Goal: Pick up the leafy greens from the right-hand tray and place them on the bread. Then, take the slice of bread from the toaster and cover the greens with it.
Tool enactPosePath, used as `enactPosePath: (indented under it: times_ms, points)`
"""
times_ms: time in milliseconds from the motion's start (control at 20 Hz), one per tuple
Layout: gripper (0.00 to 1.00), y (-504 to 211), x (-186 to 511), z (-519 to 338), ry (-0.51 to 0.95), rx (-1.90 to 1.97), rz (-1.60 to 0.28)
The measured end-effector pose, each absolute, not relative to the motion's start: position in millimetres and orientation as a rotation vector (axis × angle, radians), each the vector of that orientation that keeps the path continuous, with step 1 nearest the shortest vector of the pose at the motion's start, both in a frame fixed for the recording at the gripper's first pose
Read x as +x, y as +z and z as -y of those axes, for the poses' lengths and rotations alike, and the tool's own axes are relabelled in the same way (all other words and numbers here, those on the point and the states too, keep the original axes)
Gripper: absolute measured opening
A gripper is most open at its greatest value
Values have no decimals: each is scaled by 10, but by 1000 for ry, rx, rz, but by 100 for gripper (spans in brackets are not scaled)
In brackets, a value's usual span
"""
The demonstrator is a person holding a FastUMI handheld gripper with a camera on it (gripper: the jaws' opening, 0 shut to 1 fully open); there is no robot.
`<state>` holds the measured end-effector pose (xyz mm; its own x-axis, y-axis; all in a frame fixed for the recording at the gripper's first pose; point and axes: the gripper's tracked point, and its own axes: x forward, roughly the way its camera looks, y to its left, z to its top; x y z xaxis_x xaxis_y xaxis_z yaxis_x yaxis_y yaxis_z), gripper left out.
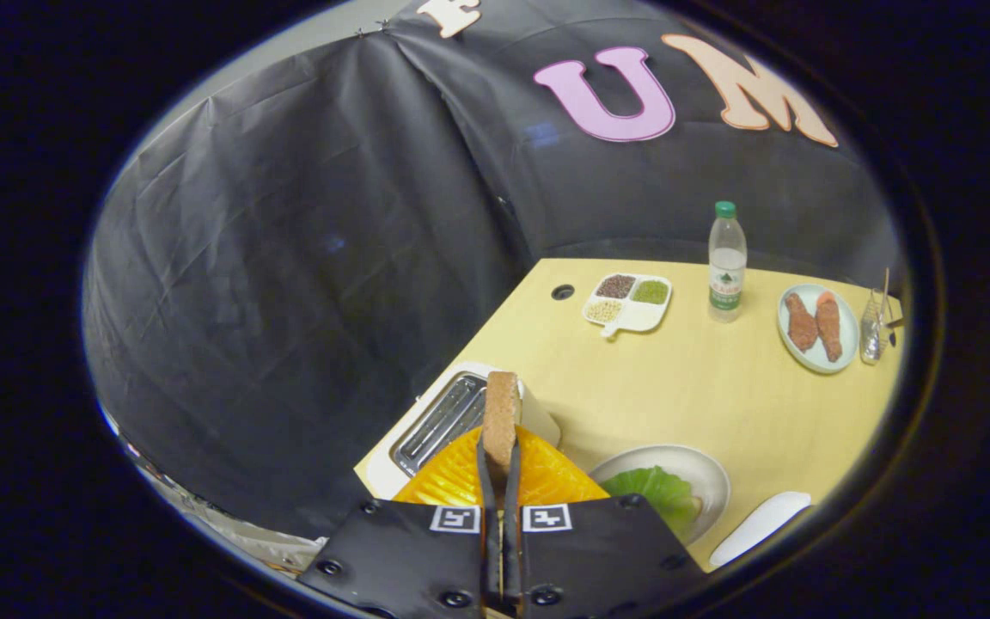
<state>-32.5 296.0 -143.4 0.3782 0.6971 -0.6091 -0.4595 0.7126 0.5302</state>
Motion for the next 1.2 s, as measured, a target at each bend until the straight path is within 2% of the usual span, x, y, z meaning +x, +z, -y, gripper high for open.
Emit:
enactPosePath:
  times_ms: [1200]
  points:
    - [7,-2596,-541,-2212,547,376,-1114]
